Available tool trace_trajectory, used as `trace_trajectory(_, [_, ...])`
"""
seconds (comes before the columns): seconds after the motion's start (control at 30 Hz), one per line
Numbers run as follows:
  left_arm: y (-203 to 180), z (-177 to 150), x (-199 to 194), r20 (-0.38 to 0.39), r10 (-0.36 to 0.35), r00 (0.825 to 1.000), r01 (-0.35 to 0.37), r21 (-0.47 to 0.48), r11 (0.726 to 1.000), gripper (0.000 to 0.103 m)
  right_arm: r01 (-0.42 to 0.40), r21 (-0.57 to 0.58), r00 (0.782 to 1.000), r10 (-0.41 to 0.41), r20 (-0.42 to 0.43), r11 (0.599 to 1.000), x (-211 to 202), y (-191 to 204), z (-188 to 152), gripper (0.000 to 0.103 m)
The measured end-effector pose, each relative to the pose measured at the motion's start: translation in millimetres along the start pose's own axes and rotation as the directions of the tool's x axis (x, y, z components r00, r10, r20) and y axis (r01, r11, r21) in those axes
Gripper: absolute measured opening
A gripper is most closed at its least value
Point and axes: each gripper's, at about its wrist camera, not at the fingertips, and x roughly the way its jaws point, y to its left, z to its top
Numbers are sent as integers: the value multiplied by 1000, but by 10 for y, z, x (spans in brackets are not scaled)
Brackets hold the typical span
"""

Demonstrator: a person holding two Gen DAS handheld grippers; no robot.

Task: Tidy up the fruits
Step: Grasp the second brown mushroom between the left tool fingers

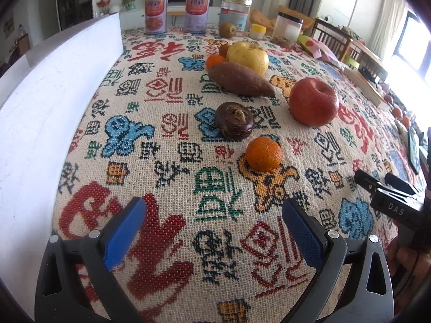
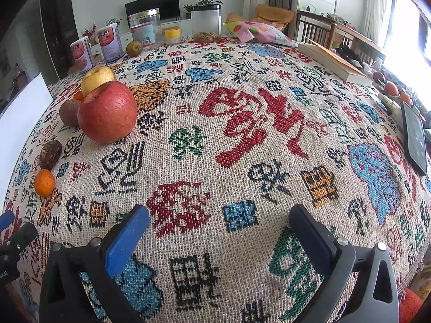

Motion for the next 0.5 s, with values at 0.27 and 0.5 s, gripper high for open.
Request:
trace_trajectory(0.27, [-358,706,461,-109,54,993,-48,55,997,96,-1,0,1000,1,0,1000,0,2,-1,103])
trace_trajectory(0.5, [-160,629,505,-99,63,993,-62,9,998,41,-1,0,1000,1,0,1000,2,4,-1,103])
